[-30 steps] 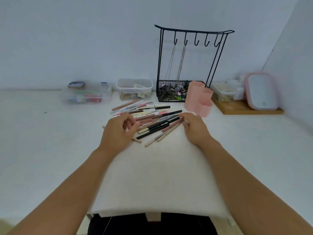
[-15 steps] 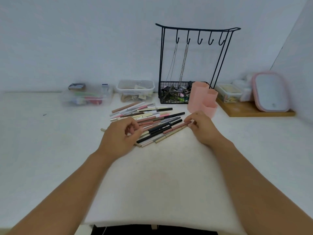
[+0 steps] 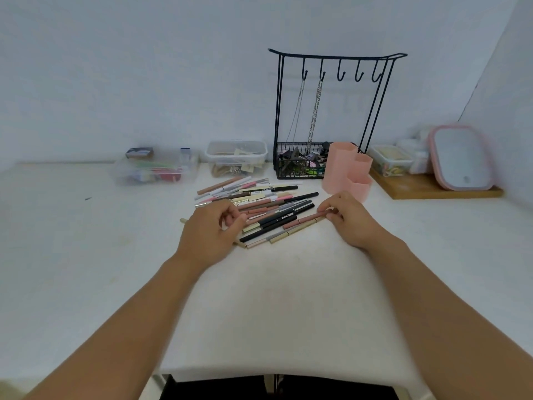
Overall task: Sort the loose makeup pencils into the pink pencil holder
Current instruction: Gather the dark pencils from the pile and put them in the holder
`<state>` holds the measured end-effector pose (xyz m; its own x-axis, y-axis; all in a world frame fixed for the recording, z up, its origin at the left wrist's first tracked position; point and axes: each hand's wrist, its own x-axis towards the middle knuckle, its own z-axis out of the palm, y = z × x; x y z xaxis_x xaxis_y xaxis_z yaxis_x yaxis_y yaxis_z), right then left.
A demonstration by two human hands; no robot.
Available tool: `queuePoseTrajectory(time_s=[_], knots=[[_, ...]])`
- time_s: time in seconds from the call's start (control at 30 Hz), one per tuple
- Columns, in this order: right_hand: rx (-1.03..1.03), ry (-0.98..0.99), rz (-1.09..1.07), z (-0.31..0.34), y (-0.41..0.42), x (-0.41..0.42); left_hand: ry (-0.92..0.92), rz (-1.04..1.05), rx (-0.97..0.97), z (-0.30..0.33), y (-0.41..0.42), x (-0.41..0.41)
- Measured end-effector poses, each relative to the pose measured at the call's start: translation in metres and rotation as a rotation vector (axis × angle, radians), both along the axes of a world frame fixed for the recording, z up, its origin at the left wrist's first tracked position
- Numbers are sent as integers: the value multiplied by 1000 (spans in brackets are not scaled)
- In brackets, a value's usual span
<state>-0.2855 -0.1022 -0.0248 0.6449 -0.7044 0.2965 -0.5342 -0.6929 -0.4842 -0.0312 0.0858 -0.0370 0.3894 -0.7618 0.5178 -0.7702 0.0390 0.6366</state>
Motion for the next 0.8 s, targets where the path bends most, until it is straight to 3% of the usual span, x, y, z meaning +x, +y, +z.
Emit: queuePoseTrajectory(time_s=[0.43,0.6,0.8], knots=[[0,52,26,5,-1,-2,0,18,21,1,1,-1],[52,-53,-27,3,0,-2,65,-2,-8,2,0,0],[68,-40,-12,3,3,0,148,0,-32,-1,-1,4]])
